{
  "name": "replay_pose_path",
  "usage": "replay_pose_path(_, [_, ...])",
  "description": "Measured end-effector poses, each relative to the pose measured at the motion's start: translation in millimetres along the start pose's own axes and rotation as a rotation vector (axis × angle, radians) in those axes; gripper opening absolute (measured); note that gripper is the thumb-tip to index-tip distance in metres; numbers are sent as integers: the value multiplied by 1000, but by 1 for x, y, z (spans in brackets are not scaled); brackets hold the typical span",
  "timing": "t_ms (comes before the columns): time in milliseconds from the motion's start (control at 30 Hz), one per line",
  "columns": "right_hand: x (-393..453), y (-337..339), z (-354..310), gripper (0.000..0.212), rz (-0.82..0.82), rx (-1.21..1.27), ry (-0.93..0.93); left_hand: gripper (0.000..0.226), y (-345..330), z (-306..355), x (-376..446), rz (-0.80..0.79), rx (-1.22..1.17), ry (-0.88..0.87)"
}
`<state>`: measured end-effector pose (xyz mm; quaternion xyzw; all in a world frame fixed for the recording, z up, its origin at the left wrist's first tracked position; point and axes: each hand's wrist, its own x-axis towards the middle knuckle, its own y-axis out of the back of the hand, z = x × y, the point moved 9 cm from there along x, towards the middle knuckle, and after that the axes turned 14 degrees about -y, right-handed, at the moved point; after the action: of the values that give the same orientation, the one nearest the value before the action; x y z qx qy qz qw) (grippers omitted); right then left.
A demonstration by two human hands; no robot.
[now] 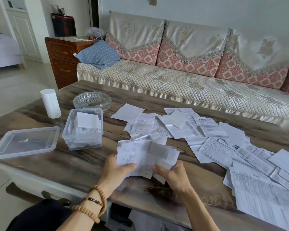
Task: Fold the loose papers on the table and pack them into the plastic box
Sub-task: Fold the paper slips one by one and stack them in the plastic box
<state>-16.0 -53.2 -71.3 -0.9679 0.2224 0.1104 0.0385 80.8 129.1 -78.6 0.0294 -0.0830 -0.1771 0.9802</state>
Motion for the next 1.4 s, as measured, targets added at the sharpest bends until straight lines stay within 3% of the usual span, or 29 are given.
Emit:
replay_pose_path(100, [-3,3,-8,19,-1,36,55,21,1,8,6,53,-15,-26])
replay_pose_path(267, [3,4,-6,65,-19,5,69,26,0,6,10,-70,-53,0])
replay_pose_path(333, [3,1,-1,71,-36,46,52,22,-4,-2,11,-101,-65,34])
replay_pose_path(400, [3,-2,-1,67,-58,82,47,17,-6,-4,14,-94,-39,24])
replay_pose_path(467, [3,-6,-2,49,-56,61,64,16,-9,-4,16,-96,-26,7])
replay_pose_path(533, [6,-7,-2,27,14,37,71,20,-11,-2,13,-80,-50,-2])
replay_pose_path(600, [10,-3,-2,19,69,68,64,23,-6,-3,13,-33,-81,0])
replay_pose_path(667, [9,0,-10,26,44,101,85,28,3,4,13,-7,-149,-18])
replay_pose_path(767, [9,-4,-14,34,-54,68,86,39,6,9,18,-91,-105,-68])
replay_pose_path(833, [10,-8,-7,32,-86,46,63,33,-1,1,18,-142,-48,-28])
replay_pose_path(933, [9,-11,-7,32,-51,-9,86,20,-1,-5,21,-64,-16,-26])
replay_pose_path(1133, [16,-4,-15,29,-65,46,116,29,8,-5,24,-77,-49,-28])
replay_pose_path(1267, [20,-2,-2,17,-50,-8,57,16,3,-6,25,-143,-4,-46])
replay_pose_path(1400, [24,3,-1,21,-45,-28,57,36,7,-4,29,-92,12,-97])
